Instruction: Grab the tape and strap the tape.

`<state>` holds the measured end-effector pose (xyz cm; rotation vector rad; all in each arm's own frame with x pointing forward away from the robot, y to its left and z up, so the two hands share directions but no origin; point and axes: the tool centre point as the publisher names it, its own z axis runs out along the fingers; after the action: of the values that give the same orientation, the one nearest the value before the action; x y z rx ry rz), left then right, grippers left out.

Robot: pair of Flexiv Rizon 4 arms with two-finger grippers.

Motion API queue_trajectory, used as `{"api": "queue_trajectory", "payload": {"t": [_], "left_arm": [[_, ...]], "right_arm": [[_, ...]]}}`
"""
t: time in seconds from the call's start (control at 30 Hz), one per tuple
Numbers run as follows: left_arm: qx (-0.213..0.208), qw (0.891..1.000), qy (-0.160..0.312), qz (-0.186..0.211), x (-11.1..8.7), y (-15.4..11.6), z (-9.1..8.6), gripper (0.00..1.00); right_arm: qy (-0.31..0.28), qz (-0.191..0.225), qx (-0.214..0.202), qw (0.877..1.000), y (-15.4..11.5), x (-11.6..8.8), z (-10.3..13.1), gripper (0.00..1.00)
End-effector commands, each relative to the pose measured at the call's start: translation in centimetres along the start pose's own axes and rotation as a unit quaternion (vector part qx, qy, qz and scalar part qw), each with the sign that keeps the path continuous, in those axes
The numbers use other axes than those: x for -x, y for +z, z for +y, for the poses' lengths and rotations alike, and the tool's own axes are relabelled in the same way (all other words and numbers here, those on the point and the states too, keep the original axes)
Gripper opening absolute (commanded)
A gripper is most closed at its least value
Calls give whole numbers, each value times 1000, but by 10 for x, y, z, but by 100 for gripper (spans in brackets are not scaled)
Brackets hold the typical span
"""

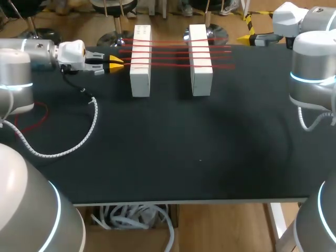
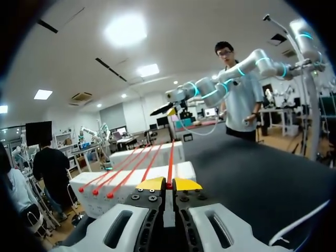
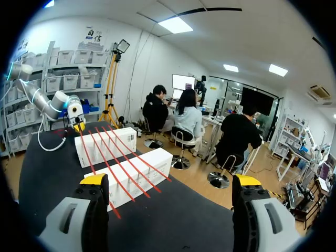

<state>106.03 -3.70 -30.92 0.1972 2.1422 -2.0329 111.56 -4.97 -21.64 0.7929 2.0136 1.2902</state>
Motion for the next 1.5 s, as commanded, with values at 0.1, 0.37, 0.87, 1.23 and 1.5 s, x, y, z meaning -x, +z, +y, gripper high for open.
{"api": "queue_trajectory", "payload": {"t": [0.1, 0.37, 0.87, 1.23, 1.5], "left_arm": [[-13, 999, -4, 34, 1, 3, -13, 0], [-37, 997, -39, 53, 1, 13, -48, 0], [-45, 996, -51, 55, 1, 14, -54, 0], [-45, 996, -51, 55, 1, 14, -54, 0], [-96, 993, -54, 31, -2, 15, -64, 0]], "right_arm": [[0, 0, 0, 1000, 0, 0, 0, 100], [0, 0, 0, 1000, 0, 0, 0, 100], [0, 0, 0, 1000, 0, 0, 0, 100], [0, 0, 0, 1000, 0, 0, 0, 100], [0, 0, 0, 1000, 0, 0, 0, 100]]}}
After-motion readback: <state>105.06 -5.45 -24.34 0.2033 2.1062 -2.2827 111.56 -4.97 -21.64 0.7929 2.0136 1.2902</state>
